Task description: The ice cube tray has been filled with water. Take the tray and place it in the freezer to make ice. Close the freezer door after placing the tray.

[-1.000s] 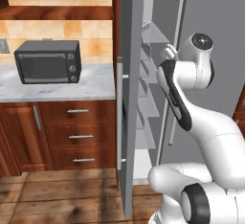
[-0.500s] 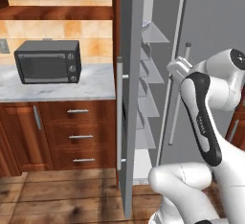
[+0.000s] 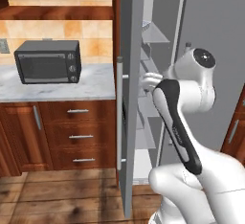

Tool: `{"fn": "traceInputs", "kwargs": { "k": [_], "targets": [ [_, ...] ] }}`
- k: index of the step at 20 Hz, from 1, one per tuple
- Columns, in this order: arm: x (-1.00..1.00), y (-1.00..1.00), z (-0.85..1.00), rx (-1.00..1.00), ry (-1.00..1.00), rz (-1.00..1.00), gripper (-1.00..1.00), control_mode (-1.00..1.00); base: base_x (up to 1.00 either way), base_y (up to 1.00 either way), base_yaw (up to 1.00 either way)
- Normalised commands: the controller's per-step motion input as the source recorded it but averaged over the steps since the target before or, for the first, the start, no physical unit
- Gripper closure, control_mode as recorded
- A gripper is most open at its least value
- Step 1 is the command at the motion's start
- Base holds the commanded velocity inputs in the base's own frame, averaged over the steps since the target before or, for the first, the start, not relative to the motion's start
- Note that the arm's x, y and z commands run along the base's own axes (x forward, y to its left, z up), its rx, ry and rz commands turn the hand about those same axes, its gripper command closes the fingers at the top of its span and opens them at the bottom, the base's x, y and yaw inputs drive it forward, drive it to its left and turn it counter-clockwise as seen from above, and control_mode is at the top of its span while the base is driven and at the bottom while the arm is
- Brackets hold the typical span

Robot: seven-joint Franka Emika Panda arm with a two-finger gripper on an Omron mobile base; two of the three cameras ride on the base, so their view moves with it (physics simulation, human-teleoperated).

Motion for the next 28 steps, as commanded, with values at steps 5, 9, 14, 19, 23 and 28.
{"fn": "traceInputs", "kwargs": {
  "k": [5,9,14,19,23,28],
  "targets": [
    [-0.01,0.85,0.0,-0.51,0.08,0.19,-1.0,-1.0,0.0,0.0,0.0],
    [0.07,0.71,-0.04,-0.48,0.06,0.05,-1.0,-1.0,0.0,0.0,0.0],
    [0.21,0.36,-0.06,-0.23,0.03,0.0,-1.0,-1.0,0.0,0.0,0.0],
    [0.36,0.0,-0.18,-0.12,0.01,-0.01,-1.0,-1.0,0.0,0.0,0.0],
    [0.72,0.25,-0.47,-0.27,0.07,0.0,-1.0,-1.0,0.0,0.0,0.0],
    [0.79,0.54,-0.28,-0.3,0.07,0.0,-1.0,-1.0,0.0,0.0,0.0]
  ]
}}
